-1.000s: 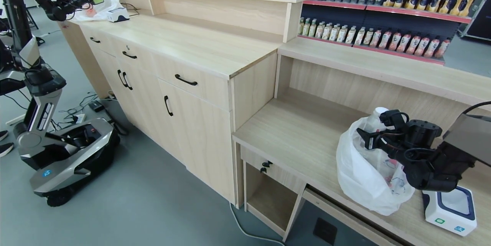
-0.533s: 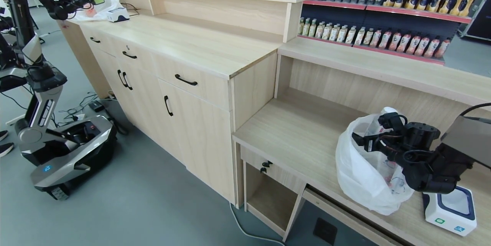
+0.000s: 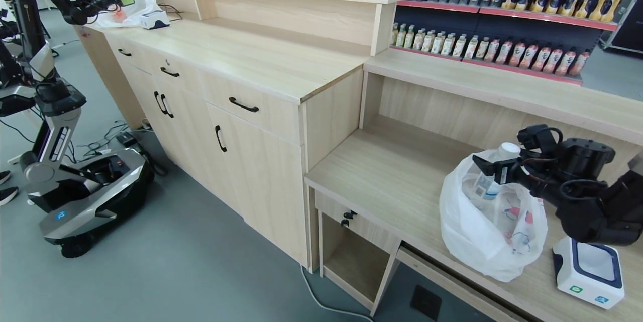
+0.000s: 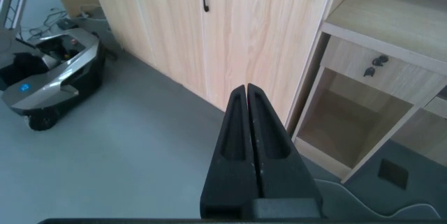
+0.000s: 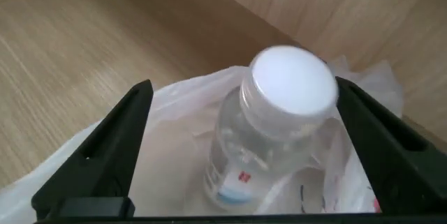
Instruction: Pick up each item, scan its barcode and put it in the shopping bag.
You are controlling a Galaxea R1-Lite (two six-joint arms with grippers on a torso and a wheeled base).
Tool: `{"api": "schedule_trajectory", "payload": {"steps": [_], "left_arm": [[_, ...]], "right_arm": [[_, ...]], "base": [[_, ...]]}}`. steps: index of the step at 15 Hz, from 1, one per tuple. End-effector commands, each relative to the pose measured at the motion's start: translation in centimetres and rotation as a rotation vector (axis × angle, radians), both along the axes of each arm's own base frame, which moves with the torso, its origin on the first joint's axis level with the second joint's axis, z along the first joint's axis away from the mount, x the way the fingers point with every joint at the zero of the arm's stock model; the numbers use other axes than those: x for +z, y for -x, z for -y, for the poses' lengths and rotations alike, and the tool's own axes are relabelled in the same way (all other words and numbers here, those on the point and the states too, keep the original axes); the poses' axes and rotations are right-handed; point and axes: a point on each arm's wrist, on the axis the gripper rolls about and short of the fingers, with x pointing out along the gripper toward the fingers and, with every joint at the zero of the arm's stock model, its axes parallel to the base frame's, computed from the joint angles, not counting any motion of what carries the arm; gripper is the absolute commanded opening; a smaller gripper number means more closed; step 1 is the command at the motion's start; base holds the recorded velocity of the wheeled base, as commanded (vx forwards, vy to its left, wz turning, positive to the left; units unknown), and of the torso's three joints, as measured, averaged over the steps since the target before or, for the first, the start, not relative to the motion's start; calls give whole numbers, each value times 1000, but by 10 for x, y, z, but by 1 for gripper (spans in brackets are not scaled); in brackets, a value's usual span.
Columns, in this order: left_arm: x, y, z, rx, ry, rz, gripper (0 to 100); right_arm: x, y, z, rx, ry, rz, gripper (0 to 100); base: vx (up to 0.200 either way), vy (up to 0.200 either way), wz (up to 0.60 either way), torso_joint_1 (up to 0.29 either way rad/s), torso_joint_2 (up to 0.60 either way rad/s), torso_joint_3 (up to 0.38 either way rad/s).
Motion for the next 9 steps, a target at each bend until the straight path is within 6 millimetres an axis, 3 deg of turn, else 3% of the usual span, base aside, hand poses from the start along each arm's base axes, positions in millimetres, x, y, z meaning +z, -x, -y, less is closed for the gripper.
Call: {"api": "schedule_trajectory", "payload": {"steps": [1, 4, 7, 9], "left_arm": [[0, 0, 0, 0, 0, 0, 0], [0, 0, 0, 0, 0, 0, 0], [0, 0, 0, 0, 0, 0, 0], [0, 0, 0, 0, 0, 0, 0]], "right_arm": [[35, 52, 1, -27, 61, 19, 100], [52, 80, 12, -77, 97, -17, 100], [80, 126, 23, -163, 114, 9, 100], [99, 150, 32, -260, 187, 56, 100]], "base": [[0, 0, 0, 0, 0, 0], [0, 0, 0, 0, 0, 0], [0, 0, 0, 0, 0, 0], [0, 0, -600, 2, 2, 0]]}}
